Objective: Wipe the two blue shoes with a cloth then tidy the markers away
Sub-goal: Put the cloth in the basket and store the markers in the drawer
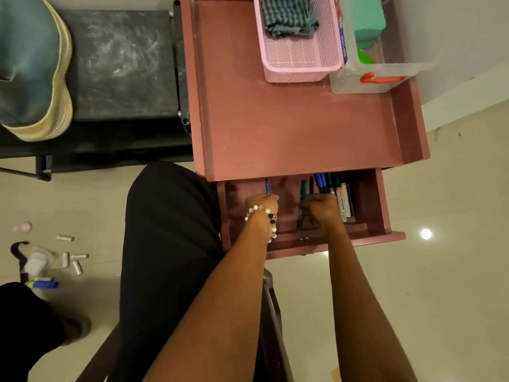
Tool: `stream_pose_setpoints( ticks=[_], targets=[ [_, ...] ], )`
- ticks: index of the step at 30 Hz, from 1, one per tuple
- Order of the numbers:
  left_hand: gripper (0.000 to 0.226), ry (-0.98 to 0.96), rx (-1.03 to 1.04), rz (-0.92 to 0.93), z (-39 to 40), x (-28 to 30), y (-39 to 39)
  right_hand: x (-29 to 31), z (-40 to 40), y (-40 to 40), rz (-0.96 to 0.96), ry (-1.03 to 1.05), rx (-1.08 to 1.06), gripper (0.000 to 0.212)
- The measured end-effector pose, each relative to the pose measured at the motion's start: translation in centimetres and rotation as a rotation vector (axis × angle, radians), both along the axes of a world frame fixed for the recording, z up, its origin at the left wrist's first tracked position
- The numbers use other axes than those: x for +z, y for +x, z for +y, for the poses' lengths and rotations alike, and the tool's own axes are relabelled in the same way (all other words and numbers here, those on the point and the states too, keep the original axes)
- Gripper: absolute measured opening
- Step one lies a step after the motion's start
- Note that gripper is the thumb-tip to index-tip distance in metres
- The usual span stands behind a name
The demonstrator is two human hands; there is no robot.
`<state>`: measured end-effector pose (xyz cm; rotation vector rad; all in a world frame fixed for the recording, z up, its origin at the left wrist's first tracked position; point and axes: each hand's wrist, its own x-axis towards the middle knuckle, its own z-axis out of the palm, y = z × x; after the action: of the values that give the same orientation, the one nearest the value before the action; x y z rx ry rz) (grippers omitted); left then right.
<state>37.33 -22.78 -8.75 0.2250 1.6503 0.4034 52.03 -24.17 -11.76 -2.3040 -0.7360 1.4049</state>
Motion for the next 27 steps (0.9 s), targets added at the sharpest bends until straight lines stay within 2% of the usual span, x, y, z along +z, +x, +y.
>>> stream_pose_setpoints(
  ticks=[2,4,7,9,11,13,16,18,22,25,27],
  targets=[
    [0.015,0.005,-0.005,-0.007,0.1,-0.3,-0.1,-2.4,1.0,0.8,-0.267,-0.004,0.238,0.022],
    [0.02,0.033,0.006,0.003,0.0,-0.5,-0.1,-4.0,1.4,0.9,-0.432,-0.025,0.38,0.02],
    [0.025,0.081,0.034,0.038,-0.1,-0.6,-0.1,-4.9,0.9,0.6,-0.615,-0.063,0.414,0.023],
    [0.024,0.099,0.025,0.036,0.0,-0.5,-0.2,-4.6,0.7,0.6,-0.631,-0.078,0.381,0.031],
    [0.023,0.098,-0.012,0.016,0.0,-0.6,-0.2,-4.0,0.8,0.7,-0.607,-0.046,0.32,0.035],
    [0.022,0.09,-0.029,-0.01,-0.2,-0.6,-0.1,-2.2,1.0,0.2,-0.464,0.015,0.246,0.029],
    [0.019,0.103,-0.077,-0.01,-0.4,-0.7,0.3,1.9,-0.4,-1.6,0.133,0.085,0.186,0.02],
    [0.015,0.117,-0.068,-0.019,-0.5,-0.5,0.4,4.6,-1.7,-2.6,0.351,0.086,0.186,0.016],
    [0.008,0.114,-0.045,-0.054,-0.4,-0.2,0.3,6.2,-2.2,-2.4,0.383,0.094,0.174,0.014],
    [0.017,0.115,-0.117,0.013,0.0,-0.4,0.2,3.9,-1.0,-2.0,0.174,0.042,0.046,0.008],
    [0.014,0.103,-0.16,0.09,0.2,-0.7,0.0,1.3,-0.1,-2.0,0.08,-0.024,-0.06,0.006]
  ],
)
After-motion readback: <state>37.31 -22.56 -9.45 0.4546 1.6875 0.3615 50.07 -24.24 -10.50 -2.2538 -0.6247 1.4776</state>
